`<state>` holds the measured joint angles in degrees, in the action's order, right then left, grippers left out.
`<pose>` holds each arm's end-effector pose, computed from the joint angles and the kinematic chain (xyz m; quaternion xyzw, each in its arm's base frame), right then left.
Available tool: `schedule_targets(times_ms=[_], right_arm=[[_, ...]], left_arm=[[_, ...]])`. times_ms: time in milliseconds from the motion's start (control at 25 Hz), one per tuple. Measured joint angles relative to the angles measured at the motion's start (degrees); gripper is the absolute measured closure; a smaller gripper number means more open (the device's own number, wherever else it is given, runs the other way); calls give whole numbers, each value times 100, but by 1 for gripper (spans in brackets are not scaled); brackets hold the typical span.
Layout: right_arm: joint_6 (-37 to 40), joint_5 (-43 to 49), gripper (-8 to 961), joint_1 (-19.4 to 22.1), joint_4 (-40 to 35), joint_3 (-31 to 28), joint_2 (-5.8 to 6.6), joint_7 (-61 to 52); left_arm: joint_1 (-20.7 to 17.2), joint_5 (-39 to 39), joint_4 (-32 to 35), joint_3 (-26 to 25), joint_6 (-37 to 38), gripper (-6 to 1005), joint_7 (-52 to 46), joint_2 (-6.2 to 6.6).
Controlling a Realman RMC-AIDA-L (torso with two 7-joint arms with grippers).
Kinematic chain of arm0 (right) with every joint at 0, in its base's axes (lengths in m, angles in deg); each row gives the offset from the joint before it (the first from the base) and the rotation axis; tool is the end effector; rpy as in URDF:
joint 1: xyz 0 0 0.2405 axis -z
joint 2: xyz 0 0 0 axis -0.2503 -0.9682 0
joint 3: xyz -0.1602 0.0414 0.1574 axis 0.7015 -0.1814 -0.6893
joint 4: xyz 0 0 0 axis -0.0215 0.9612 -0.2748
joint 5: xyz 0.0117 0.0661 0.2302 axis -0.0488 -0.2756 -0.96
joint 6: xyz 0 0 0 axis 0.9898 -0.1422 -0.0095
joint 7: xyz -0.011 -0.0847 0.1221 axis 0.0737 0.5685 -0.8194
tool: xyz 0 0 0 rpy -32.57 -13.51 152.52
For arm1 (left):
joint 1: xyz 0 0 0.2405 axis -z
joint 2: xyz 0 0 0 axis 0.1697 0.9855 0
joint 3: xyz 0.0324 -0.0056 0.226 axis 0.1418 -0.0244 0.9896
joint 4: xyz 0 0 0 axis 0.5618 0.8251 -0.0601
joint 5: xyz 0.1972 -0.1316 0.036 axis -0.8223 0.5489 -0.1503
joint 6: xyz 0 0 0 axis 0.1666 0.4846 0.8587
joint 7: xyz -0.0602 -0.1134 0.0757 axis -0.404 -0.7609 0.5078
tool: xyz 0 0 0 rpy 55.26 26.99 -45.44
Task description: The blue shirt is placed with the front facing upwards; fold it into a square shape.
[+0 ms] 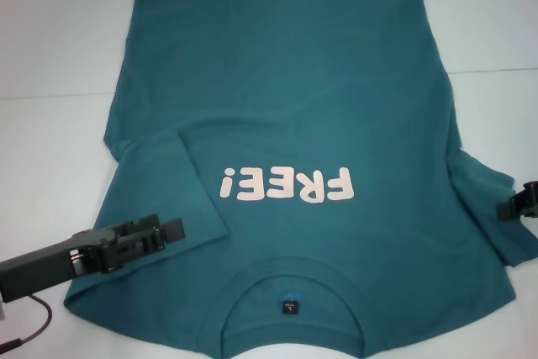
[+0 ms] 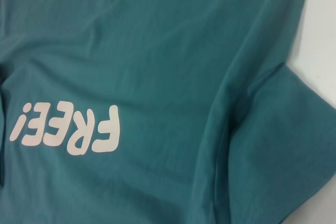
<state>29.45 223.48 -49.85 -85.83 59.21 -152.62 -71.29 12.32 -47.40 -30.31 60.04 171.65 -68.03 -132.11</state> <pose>0.3316 0.3770 0.1033 -0.7487 0.6284 0.0378 0.2077 -0.2779 0.3127 0.0144 -0.8250 -0.4494 -0.3249 0.1093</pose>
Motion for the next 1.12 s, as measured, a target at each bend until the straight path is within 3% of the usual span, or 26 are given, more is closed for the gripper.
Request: schedule_targets(times_ms=[160, 640, 1120], right_arm=[[-32, 181, 943, -26, -7, -6, 2, -83], [-393, 720, 942, -128, -202, -1, 66, -611], [-620, 1640, 940, -621, -251, 0, 43, -1065]], left_arm=[[1, 0, 0, 0, 0, 233, 0, 0], [-18, 0, 0, -40, 0, 233, -15, -9], [-24, 0, 0, -139, 26, 234, -26, -6]])
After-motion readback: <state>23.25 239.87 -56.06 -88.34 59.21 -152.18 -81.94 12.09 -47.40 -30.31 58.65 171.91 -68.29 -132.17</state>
